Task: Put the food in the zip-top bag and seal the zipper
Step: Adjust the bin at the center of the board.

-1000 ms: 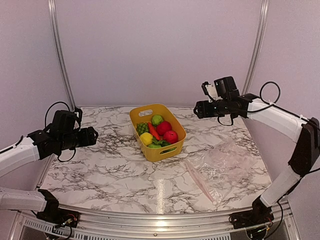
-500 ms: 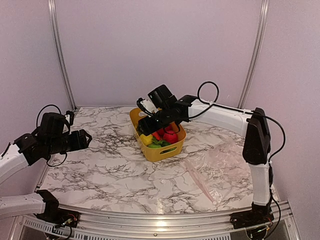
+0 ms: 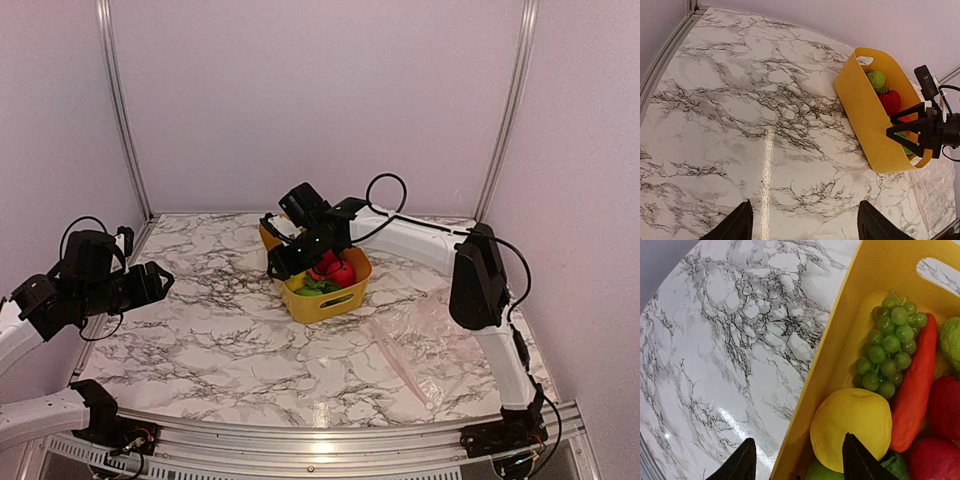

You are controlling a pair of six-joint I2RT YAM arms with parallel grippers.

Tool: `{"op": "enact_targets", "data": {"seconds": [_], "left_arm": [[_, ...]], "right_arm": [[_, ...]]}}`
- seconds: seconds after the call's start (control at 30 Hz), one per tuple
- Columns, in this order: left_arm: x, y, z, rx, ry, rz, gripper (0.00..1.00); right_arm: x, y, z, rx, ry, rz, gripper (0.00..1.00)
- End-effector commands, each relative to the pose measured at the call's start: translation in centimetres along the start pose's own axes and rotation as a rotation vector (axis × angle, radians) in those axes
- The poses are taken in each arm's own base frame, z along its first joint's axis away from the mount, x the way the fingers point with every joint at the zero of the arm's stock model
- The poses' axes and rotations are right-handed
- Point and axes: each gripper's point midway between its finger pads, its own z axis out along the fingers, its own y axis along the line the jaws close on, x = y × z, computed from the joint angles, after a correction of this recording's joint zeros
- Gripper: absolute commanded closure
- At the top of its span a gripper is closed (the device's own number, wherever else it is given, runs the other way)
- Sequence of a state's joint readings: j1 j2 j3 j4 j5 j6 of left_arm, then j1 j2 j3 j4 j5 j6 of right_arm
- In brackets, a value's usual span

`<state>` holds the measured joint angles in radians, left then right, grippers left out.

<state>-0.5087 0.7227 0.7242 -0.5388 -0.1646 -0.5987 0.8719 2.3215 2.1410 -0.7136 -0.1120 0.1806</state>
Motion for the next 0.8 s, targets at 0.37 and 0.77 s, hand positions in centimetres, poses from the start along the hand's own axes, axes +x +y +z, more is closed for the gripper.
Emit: {"op": "enact_targets", "data": {"seconds": [0.37,0.77], "left_arm": [[0.1,0.0,-1.1,-0.001,0.026,0.036,0.27],[-1.0,-0.8,0.2,-0.024,0.041,0.098,0.26]], "right_arm": [[2.5,5.4,0.6,-0.15,0.067,-0.179,1.0],[9.1,11.6,-4.4,-0.355,0.109,-0.492,1.0]]}}
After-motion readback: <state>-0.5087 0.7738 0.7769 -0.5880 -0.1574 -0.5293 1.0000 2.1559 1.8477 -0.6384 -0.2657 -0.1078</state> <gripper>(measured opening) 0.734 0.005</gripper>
